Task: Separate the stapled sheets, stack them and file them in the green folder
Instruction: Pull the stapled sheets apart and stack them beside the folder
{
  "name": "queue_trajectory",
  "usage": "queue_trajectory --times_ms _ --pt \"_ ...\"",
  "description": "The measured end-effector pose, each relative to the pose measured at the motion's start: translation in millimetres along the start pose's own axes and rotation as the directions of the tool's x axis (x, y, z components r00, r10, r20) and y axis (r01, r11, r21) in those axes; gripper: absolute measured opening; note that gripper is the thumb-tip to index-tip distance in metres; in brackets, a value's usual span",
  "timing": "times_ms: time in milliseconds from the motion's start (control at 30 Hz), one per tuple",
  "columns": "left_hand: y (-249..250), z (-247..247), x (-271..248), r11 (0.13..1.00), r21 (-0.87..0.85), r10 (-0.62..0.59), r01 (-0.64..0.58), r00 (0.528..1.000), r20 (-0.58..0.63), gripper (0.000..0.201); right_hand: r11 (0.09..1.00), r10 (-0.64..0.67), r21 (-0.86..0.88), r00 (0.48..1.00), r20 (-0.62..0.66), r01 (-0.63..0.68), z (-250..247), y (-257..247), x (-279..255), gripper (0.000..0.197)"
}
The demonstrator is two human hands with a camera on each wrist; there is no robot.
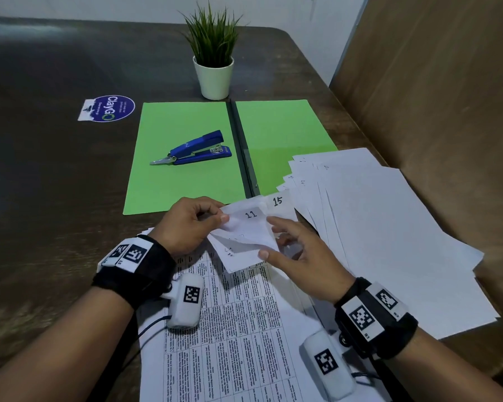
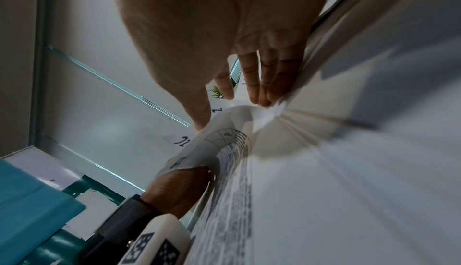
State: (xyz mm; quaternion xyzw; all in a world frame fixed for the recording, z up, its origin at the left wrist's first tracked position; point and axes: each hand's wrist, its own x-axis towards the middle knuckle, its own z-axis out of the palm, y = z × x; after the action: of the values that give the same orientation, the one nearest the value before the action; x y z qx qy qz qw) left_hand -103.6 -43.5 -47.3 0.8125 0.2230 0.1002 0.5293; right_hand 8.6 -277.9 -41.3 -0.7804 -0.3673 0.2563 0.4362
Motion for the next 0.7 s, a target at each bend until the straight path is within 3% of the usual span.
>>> queue_trajectory --times_ms 133,433,700 --pt "0 0 -1 0.998 -0.058 -0.014 0.013 1.0 -0.014 0.023 0.999 -0.038 0.038 0.999 -0.005 0.038 3 2 1 0.032" --pt "9 1 -4 0.997 -0.074 -0.01 0.011 1.0 0.016 0.03 0.992 -0.079 0.1 0.997 0.015 0.077 5 4 1 0.026" --pt "9 -1 -5 0.992 0.007 -0.124 0.124 0.991 0.043 0.013 0.994 -0.036 0.102 0.999 0.033 0.032 4 -8 1 0.01"
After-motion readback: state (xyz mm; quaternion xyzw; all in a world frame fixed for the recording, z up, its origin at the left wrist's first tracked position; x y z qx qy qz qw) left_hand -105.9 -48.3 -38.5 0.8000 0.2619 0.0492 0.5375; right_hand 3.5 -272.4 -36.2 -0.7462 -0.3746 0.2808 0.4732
